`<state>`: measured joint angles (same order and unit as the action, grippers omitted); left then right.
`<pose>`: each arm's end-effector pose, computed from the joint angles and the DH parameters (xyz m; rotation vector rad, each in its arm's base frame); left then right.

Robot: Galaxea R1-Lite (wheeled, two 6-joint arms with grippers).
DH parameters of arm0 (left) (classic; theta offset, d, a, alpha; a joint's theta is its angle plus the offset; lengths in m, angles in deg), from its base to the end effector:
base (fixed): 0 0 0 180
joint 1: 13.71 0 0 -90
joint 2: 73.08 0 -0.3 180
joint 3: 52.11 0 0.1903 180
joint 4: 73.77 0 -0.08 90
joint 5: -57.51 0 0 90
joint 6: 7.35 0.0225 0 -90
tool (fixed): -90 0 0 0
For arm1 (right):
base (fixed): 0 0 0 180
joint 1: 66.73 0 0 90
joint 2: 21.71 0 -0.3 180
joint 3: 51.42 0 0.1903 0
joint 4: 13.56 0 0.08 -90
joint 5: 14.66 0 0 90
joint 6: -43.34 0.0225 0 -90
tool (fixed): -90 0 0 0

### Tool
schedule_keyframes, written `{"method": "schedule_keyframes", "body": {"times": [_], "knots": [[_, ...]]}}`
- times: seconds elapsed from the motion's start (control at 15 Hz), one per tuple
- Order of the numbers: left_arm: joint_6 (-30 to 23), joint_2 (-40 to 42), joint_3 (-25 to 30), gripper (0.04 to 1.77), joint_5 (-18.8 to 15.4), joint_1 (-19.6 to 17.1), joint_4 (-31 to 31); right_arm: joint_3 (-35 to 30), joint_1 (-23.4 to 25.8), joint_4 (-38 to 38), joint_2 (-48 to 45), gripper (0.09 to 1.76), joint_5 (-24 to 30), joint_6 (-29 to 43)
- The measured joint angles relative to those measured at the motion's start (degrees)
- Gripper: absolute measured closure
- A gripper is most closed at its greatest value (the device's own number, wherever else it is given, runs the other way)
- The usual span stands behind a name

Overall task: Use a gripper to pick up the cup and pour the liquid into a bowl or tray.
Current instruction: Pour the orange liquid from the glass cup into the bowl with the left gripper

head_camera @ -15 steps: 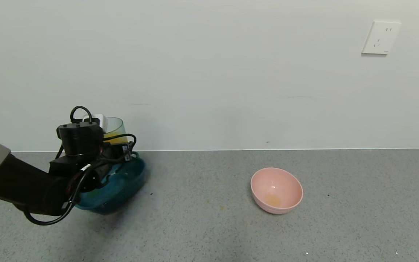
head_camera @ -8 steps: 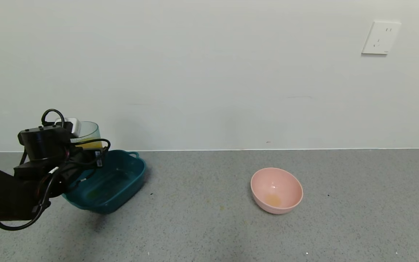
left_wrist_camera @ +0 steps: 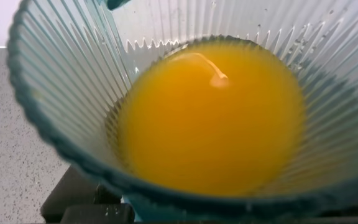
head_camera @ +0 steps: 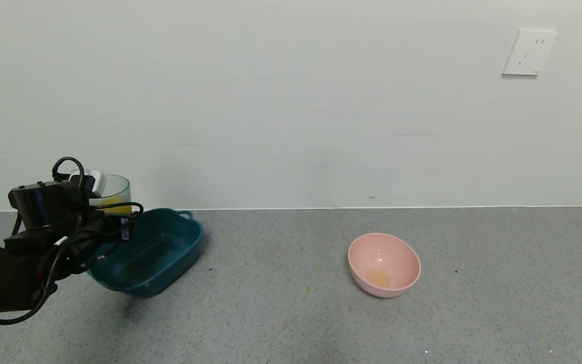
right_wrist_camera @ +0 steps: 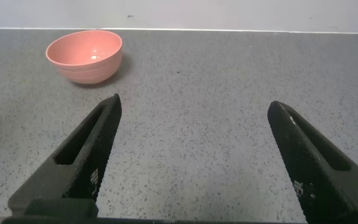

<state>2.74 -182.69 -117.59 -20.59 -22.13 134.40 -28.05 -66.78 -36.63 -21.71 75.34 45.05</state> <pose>0.3311 0.0537 0.1220 0.1816 0.3102 0.3268 -0.0228 0.0000 0.0760 0.0298 -0.0052 0.0010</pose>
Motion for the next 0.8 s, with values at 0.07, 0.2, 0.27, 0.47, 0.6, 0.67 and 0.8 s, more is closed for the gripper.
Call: {"method": "schedule_keyframes", "body": {"times": [0.07, 0.2, 0.27, 0.47, 0.6, 0.67, 0.8], "knots": [[0.5, -0.1, 0.1, 0.51, -0.1, 0.0, 0.0, 0.0, 0.0, 0.0, 0.0, 0.14, 0.0, 0.0], [1.9, -0.1, 0.3, 0.51, -0.1, -0.1, 0.0, 0.0, 0.0, 0.0, 0.0, 0.14, 0.0, 0.0], [2.6, -0.1, 0.4, 0.51, -0.2, -0.1, 0.0, 0.0, 0.0, 0.0, 0.0, 0.14, 0.0, 0.0], [6.1, 0.0, 1.0, 0.51, -0.4, -0.1, 0.1, 0.0, 0.0, 0.0, 0.0, 0.14, 0.0, 0.0], [7.9, 0.0, 1.4, 0.51, -1.0, -0.2, 0.1, 0.0, 0.0, 0.0, 0.0, 0.14, 0.0, 0.0], [9.0, 0.1, 1.5, 0.51, -1.4, -0.3, 0.1, 0.0, 0.0, 0.0, 0.0, 0.14, 0.0, 0.0], [11.2, 0.1, 1.8, 0.51, -1.6, -0.7, 0.1, 0.0, 0.0, 0.0, 0.0, 0.14, 0.0, 0.0]]}}
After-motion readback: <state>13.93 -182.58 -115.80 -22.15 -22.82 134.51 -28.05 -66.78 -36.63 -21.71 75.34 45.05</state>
